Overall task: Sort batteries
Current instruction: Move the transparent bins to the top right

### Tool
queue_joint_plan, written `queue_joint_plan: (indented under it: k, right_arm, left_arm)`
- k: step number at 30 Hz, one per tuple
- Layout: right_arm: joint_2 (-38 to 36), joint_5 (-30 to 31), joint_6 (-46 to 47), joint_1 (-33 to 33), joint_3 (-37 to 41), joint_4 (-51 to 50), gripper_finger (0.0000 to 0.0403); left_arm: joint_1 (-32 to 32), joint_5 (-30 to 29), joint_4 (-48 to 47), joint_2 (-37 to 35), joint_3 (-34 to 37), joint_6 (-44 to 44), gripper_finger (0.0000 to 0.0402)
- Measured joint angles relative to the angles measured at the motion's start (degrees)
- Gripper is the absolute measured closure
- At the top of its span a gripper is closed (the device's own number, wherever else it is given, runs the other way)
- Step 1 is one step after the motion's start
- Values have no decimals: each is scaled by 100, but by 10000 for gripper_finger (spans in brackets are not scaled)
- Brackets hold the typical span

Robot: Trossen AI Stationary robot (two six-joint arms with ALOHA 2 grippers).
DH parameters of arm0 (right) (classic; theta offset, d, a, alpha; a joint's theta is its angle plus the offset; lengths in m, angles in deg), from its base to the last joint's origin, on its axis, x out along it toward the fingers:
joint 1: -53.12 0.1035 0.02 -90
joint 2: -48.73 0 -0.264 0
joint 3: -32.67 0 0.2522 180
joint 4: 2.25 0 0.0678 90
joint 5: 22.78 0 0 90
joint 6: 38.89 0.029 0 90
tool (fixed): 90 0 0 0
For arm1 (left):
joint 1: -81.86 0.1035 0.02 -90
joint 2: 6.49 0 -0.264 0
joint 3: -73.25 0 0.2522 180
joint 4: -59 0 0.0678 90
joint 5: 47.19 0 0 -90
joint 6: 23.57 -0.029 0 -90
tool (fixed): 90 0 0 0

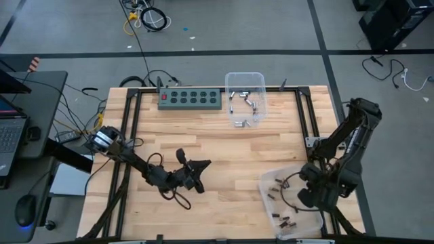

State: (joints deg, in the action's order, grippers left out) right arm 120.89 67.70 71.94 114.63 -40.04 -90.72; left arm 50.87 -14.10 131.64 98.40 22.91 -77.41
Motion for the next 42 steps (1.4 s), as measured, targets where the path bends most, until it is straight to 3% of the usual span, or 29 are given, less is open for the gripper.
queue_joint_plan:
  k: [9, 19, 22, 26, 30, 34, 38, 42]
  right_arm:
    - [0, -116, -2137, -1156, 621, 628, 403]
    - [0, 683, -4067, -2214, 657, 735, 403]
    - [0, 762, -4523, -2529, 657, 735, 403]
    - [-4, 1272, -4687, -2713, 506, 204, 403]
    - [-7, 1820, -4700, -2708, -16, -456, 403]
    - [-14, 2237, -4815, -2630, -635, -756, 403]
    - [-17, 2086, -5705, -2507, -958, 130, 403]
    - [32, 1291, -6438, -2470, -890, 1486, 403]
  left_arm:
    - [-440, -242, 111, 0, 0, 2, 401]
    - [-746, -1044, 201, 0, 0, -139, 401]
    - [-744, -843, 283, 0, 0, -109, 401]
    - [-638, -11, 256, 0, 0, 415, 401]
    - [-496, 751, 220, 0, -1, 792, 401]
    - [-345, 1057, 233, 0, -46, 926, 401]
    - [-246, 1096, 213, 0, -76, 906, 401]
    - [-160, 1100, 204, 0, -81, 906, 401]
